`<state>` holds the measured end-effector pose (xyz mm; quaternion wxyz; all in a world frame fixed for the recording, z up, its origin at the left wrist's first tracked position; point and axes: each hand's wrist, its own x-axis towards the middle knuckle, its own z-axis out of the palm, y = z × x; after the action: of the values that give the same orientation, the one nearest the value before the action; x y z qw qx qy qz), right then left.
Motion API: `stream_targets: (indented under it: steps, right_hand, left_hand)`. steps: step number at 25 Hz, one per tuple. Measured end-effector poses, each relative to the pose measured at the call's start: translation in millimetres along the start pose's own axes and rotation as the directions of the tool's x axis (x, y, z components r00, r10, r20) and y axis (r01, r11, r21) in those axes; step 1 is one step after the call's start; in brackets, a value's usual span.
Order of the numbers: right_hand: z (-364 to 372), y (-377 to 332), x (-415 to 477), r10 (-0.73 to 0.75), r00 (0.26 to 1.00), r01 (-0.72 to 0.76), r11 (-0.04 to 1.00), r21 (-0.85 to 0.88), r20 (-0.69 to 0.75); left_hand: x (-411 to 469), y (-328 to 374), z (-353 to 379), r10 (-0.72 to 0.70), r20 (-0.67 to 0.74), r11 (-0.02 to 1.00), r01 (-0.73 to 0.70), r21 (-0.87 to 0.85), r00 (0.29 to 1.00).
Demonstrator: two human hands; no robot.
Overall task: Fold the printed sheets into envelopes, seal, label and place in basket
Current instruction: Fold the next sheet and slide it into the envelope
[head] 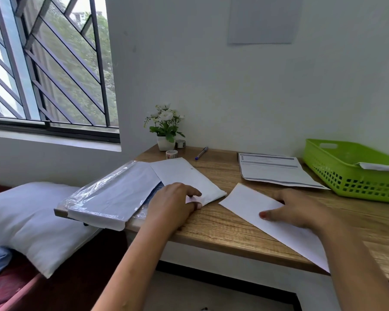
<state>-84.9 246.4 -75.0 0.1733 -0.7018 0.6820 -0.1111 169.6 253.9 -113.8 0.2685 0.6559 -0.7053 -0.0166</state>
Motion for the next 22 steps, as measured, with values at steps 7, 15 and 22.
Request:
stream_targets:
  steps: [7,15,22]
  right_hand:
    - [2,-13,-1,-0.053,0.948,0.141,0.955,0.262,-0.315]
    - [22,-40,-8,-0.163,0.966,0.223,0.919,0.326,-0.203]
    - [19,-41,-12,-0.086,0.995,0.101,0.936,0.336,-0.060]
  left_hand:
    - [13,1,-3,0.019,0.067,1.000,-0.020,0.013,0.998]
    - [21,-6,-7,0.008,0.150,1.000,-0.006,-0.014,0.989]
    - [20,-4,-8,0.008,0.148,0.999,-0.003,-0.034,0.989]
